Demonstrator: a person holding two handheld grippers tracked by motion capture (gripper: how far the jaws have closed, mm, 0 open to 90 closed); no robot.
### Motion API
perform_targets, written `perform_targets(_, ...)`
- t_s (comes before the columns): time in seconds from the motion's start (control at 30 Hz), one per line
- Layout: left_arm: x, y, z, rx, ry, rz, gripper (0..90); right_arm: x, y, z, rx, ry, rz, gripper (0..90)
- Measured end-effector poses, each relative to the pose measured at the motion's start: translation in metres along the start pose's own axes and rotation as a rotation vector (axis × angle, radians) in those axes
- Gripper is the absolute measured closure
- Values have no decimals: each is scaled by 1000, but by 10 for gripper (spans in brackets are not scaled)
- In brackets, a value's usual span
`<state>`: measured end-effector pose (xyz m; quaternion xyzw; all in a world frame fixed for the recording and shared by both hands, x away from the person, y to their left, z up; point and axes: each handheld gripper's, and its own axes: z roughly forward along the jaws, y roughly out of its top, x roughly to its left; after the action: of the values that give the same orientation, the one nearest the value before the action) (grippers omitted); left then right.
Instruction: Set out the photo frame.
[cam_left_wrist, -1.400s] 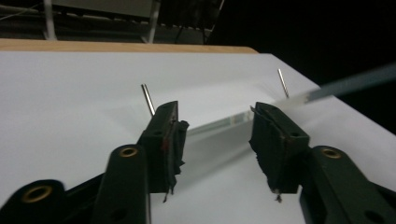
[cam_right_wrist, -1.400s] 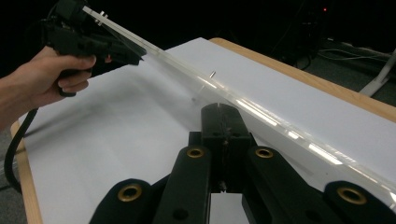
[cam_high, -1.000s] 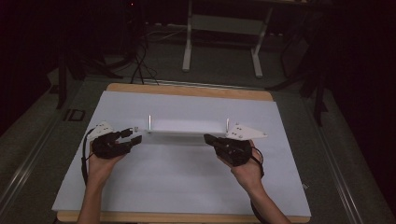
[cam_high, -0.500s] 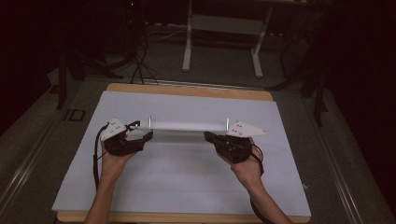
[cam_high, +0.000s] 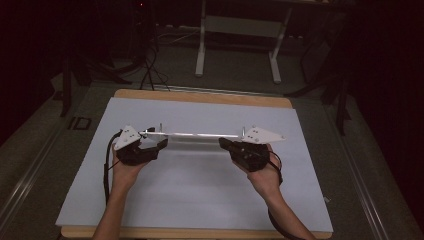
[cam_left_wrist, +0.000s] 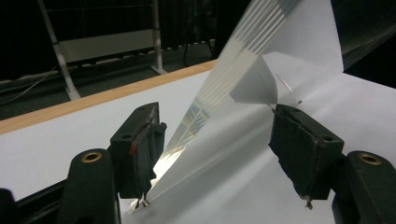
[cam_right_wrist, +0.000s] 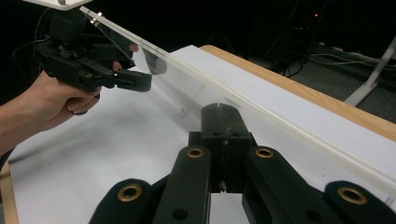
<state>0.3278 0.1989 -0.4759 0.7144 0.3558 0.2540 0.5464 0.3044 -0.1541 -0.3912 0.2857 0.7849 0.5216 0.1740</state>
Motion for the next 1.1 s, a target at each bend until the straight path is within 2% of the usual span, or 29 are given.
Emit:
perform_targets(0.2, 1, 1, 1, -5, 7, -5, 350, -1, 0, 0, 3, -21, -15, 900)
perform_targets(0.3, 2, 4, 2, 9, 5, -16, 350, -4, -2, -1, 2, -34, -19, 845)
perform_targets(0.5, 3, 6, 2, 22, -1, -23, 350, -10, -10, -3, 23, -58, -39, 792)
perform_targets(0.53, 4, 6, 3, 22, -1, -26, 350, -14, -14, -4, 34, -79, -47, 767)
perform_targets(0.63, 6, 9, 5, 27, 1, -39, 349, -19, -22, -5, 60, -100, -65, 708)
perform_targets(0.83, 10, 14, 9, 28, 8, -54, 349, -36, -35, -10, 82, -123, -31, 629)
perform_targets(1.1, 11, 16, 11, 28, 14, -62, 348, -61, -47, -13, 98, -169, 22, 595)
